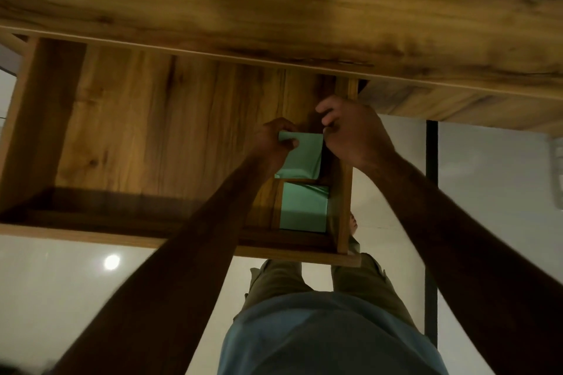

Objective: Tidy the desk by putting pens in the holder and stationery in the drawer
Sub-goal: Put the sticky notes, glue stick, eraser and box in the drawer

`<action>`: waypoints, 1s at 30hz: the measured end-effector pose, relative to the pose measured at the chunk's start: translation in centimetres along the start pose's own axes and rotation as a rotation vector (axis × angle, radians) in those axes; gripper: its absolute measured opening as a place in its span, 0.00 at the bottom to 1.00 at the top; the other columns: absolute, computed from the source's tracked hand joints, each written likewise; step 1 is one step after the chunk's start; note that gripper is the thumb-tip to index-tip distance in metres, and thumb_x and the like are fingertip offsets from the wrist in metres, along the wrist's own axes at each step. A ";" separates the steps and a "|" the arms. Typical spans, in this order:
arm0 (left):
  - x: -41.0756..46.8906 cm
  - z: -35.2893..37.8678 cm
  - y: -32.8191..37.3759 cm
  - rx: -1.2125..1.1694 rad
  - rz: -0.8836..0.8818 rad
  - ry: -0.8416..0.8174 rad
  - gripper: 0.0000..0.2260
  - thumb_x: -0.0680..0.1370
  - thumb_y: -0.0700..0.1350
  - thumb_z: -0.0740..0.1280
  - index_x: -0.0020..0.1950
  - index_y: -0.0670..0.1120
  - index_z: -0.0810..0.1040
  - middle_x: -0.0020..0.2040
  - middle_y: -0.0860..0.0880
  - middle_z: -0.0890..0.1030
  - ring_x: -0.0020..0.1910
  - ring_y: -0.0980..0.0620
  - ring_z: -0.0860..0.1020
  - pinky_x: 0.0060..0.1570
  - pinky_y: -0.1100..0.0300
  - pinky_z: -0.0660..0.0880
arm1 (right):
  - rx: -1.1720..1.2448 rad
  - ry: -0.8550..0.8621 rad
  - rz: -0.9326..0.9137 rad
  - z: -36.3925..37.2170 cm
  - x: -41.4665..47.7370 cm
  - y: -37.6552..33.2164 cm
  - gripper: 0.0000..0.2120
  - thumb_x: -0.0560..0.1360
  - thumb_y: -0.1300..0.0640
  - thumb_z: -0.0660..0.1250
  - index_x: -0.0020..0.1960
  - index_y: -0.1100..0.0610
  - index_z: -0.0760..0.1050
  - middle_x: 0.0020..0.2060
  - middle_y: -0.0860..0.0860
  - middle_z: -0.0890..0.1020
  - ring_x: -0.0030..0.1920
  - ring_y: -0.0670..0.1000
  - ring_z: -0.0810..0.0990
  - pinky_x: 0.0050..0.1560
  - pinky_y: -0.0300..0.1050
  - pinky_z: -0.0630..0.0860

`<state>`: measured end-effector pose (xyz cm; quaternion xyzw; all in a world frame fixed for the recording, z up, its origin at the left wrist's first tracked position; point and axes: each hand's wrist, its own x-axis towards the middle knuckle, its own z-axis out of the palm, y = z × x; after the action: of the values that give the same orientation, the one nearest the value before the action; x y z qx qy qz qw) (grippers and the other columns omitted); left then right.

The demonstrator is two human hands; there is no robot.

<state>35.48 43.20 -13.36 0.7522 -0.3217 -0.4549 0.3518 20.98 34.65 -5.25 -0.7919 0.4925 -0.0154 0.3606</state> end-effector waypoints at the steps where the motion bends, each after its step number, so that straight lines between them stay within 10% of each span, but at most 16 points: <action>1: 0.2 0.4 -0.2 0.018 0.001 -0.014 0.09 0.76 0.41 0.70 0.56 0.47 0.79 0.53 0.46 0.80 0.52 0.46 0.80 0.45 0.51 0.79 | 0.014 0.003 0.000 -0.2 -0.1 0.1 0.21 0.73 0.63 0.69 0.63 0.47 0.76 0.51 0.46 0.82 0.51 0.47 0.81 0.53 0.53 0.81; 11: 0.5 2.8 -1.5 0.568 0.155 0.103 0.18 0.75 0.51 0.72 0.64 0.49 0.78 0.66 0.43 0.68 0.65 0.43 0.68 0.63 0.48 0.73 | 0.081 -0.022 -0.002 -1.2 0.5 0.2 0.19 0.74 0.63 0.68 0.61 0.47 0.77 0.47 0.44 0.82 0.48 0.43 0.81 0.52 0.50 0.82; 23: 0.0 3.0 -1.3 0.519 0.220 0.116 0.23 0.76 0.49 0.70 0.71 0.51 0.72 0.65 0.42 0.66 0.64 0.43 0.67 0.61 0.52 0.73 | 0.097 -0.081 -0.028 -1.4 0.9 0.1 0.17 0.75 0.62 0.68 0.61 0.47 0.77 0.47 0.43 0.83 0.47 0.42 0.82 0.52 0.51 0.82; 30: 0.7 -2.7 3.0 0.440 0.312 0.245 0.10 0.77 0.48 0.68 0.57 0.50 0.78 0.60 0.47 0.70 0.57 0.47 0.75 0.51 0.50 0.78 | 0.084 -0.008 -0.108 -3.6 3.7 -2.9 0.15 0.74 0.60 0.67 0.55 0.42 0.78 0.43 0.40 0.82 0.47 0.42 0.82 0.55 0.53 0.81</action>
<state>37.69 41.60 -10.29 0.8011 -0.4796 -0.2205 0.2821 23.75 30.49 -2.13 -0.8016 0.4466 -0.0520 0.3941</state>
